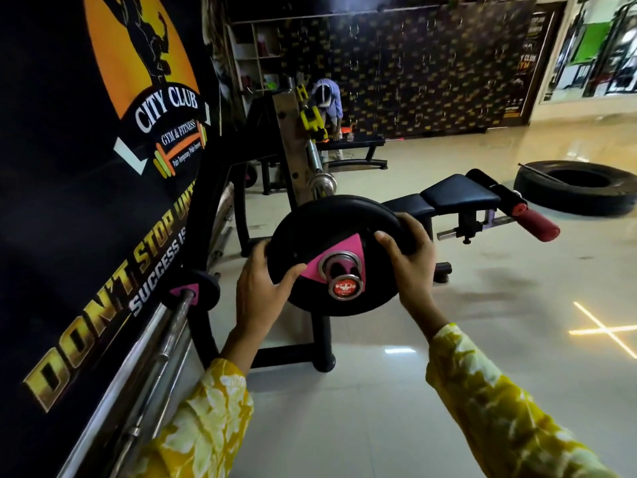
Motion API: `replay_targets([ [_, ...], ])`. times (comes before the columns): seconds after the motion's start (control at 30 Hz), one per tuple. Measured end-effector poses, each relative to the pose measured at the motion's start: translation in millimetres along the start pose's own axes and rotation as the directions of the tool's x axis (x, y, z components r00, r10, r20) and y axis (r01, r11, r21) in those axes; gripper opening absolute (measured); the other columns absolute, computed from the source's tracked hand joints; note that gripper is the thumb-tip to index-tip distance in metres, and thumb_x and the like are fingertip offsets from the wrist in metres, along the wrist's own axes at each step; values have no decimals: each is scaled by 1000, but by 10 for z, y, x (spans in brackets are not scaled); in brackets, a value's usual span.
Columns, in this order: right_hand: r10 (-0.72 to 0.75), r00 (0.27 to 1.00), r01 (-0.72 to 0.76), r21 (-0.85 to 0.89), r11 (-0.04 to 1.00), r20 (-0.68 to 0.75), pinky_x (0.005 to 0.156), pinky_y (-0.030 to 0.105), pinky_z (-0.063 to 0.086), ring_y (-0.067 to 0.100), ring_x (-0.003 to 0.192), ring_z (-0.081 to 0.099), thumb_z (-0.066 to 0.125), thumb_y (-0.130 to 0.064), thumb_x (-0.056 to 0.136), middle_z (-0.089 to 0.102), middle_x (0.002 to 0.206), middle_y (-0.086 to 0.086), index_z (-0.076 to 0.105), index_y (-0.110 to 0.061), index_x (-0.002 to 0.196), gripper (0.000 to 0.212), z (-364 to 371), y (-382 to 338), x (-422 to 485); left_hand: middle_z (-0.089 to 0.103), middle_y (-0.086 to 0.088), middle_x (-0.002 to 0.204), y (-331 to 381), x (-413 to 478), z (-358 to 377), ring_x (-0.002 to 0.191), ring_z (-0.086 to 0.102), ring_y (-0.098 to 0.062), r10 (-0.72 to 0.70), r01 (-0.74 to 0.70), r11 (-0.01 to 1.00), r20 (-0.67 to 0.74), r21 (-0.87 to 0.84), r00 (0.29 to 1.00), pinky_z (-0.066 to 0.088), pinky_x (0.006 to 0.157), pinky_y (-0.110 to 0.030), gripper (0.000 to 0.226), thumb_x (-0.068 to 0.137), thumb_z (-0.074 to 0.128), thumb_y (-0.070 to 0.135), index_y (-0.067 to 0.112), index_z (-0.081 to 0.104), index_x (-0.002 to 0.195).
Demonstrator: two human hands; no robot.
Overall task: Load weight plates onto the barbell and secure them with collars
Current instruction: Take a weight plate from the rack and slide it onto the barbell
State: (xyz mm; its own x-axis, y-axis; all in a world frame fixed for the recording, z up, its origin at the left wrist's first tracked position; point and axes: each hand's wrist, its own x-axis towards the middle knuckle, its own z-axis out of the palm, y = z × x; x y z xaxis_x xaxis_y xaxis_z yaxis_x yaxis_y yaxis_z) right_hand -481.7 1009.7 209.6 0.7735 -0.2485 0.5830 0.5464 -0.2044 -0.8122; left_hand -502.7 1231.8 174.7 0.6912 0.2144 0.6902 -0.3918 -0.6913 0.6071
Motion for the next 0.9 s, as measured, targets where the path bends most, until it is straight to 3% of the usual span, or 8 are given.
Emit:
replay_targets([
  [0.07, -311, 950, 305, -286, 909, 26, 111, 34, 29, 9, 128, 37, 51, -25, 91, 49, 135, 10, 42, -10, 132, 45, 113, 104, -25, 41, -10, 140, 91, 26, 111, 132, 32, -10, 245, -222, 954, -96, 203, 965, 31, 107, -26, 63, 87, 59, 41, 13, 35, 138],
  [0.13, -511, 847, 497, -559, 664, 145, 116, 33, 8, 7, 142, 12, 34, -31, 96, 35, 145, 8, 30, -10, 139, 48, 213, 251, -111, 22, -5, 152, 170, 71, 243, 142, 16, -13, 479, -436, 828, -41, 353, 877, 17, 116, -33, 55, 97, 42, 33, 14, 23, 144],
  [0.23, -568, 807, 483, -735, 476, 162, 116, 29, -5, 6, 143, 2, 23, -35, 97, 38, 141, 7, 21, -14, 144, 51, 294, 466, -149, -13, 6, 157, 178, 149, 433, 144, -5, -9, 539, -461, 700, 20, 545, 842, 2, 117, -35, 55, 101, 21, 37, 19, -1, 149],
  [0.3, -633, 763, 468, -786, 405, 128, 117, 31, -5, 9, 143, 4, 19, -35, 98, 38, 146, 5, 8, -17, 147, 53, 330, 553, -94, -18, 5, 156, 100, 167, 512, 143, -9, -10, 573, -428, 634, -19, 644, 820, 1, 116, -36, 56, 101, 19, 38, 17, -4, 148],
  [0.4, -665, 746, 414, -804, 426, 33, 117, 33, -6, 7, 144, -1, 16, -35, 98, 4, 158, -3, 1, -18, 147, 53, 413, 606, 17, -14, 1, 157, -19, 211, 609, 144, -6, -13, 608, -401, 608, -77, 685, 790, 1, 116, -38, 57, 101, 18, 39, 13, -1, 148],
  [0.53, -712, 701, 456, -796, 397, 47, 116, 33, 5, 8, 144, 1, 21, -34, 98, 35, 142, 1, 8, -17, 146, 53, 512, 672, 234, -16, 1, 157, -116, 308, 758, 144, -8, -13, 562, -347, 667, -139, 659, 816, -1, 117, -37, 57, 101, 15, 39, 13, -4, 148],
  [0.67, -741, 665, 515, -777, 362, 96, 116, 33, 7, 16, 134, 30, 21, -33, 98, 35, 138, 2, 9, -17, 146, 52, 684, 831, 535, -16, 2, 157, -322, 544, 933, 144, -6, -12, 521, -300, 698, -172, 650, 836, 1, 117, -36, 57, 101, 14, 40, 13, -3, 148],
  [0.9, -747, 653, 516, -795, 319, 125, 117, 31, 7, 13, 139, 23, 23, -33, 98, 35, 140, 1, 17, -15, 145, 51, 1038, 1280, 1144, -19, 6, 156, -709, 1184, 1293, 143, -8, -9, 524, -342, 740, -177, 579, 833, 2, 116, -35, 55, 100, 14, 37, 16, -6, 147],
])
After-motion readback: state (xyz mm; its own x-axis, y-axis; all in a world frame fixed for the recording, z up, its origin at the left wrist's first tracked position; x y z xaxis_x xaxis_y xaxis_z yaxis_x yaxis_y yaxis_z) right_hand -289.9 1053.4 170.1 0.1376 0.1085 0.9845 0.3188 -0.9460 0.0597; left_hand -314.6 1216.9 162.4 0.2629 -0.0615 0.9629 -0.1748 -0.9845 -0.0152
